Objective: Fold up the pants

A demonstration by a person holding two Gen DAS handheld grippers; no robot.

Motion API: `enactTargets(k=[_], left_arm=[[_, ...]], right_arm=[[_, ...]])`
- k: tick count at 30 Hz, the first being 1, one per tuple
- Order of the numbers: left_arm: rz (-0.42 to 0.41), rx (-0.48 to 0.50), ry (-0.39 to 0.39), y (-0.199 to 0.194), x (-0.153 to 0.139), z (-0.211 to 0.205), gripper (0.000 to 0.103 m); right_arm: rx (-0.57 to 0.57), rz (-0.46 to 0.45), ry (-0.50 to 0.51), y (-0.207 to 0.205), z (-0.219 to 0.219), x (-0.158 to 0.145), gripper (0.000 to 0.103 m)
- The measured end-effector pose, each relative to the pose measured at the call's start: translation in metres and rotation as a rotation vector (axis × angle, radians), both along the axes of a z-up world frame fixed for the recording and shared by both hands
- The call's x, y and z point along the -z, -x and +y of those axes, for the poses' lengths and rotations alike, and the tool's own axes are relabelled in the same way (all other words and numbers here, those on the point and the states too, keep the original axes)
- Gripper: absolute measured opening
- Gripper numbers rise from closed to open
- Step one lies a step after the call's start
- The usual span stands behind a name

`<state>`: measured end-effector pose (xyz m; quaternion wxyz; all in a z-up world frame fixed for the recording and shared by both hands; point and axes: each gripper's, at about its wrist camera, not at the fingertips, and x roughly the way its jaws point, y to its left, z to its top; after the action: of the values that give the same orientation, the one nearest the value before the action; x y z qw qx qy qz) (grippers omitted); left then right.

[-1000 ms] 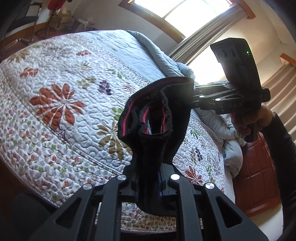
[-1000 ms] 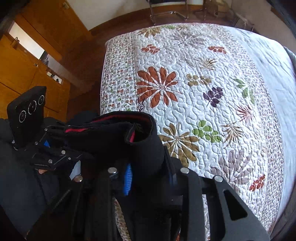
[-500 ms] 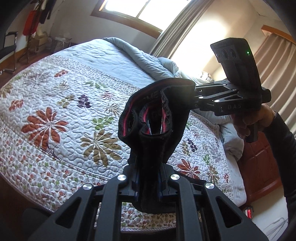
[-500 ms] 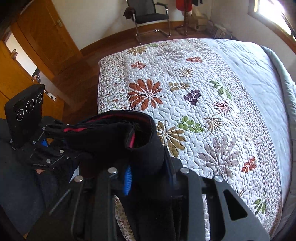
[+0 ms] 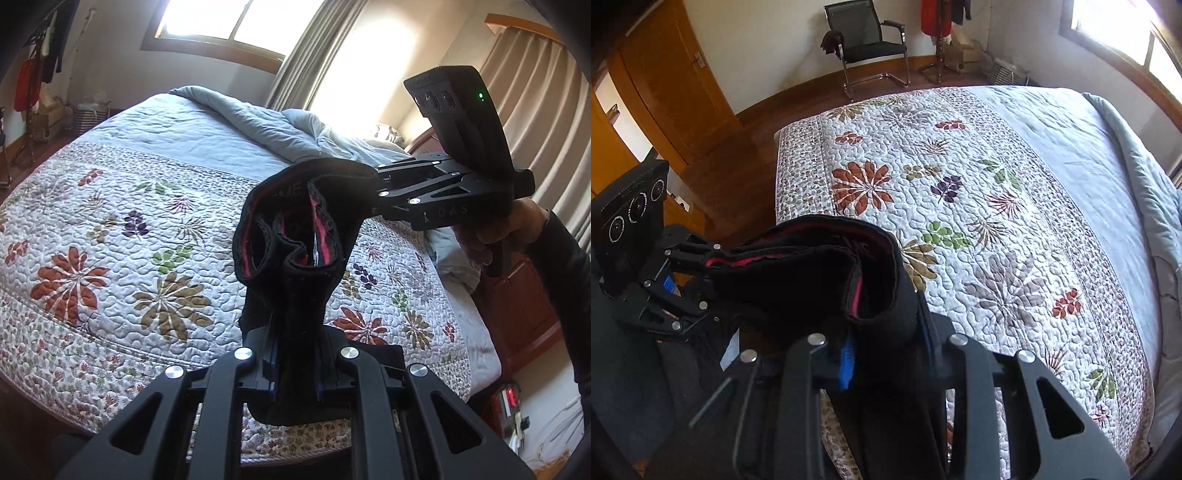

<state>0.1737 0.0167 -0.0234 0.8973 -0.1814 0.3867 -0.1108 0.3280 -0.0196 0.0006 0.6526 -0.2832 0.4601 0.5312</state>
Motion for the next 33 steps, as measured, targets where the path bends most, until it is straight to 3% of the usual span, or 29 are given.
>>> enactTargets(k=[17,33], left_arm=[[-0.033,0.124,-0.054,-0.002,-0.005,-0.062,0.014],[-0.022,0.209,-0.049,-0.001,0.006,-0.109,0.014]], right_arm=[[0.065,-0.044,-0.037,0.012,-0.07,0.003,0.026],[0.116,-0.051,-0.034,0.024,-0.126,0.019,0.025]])
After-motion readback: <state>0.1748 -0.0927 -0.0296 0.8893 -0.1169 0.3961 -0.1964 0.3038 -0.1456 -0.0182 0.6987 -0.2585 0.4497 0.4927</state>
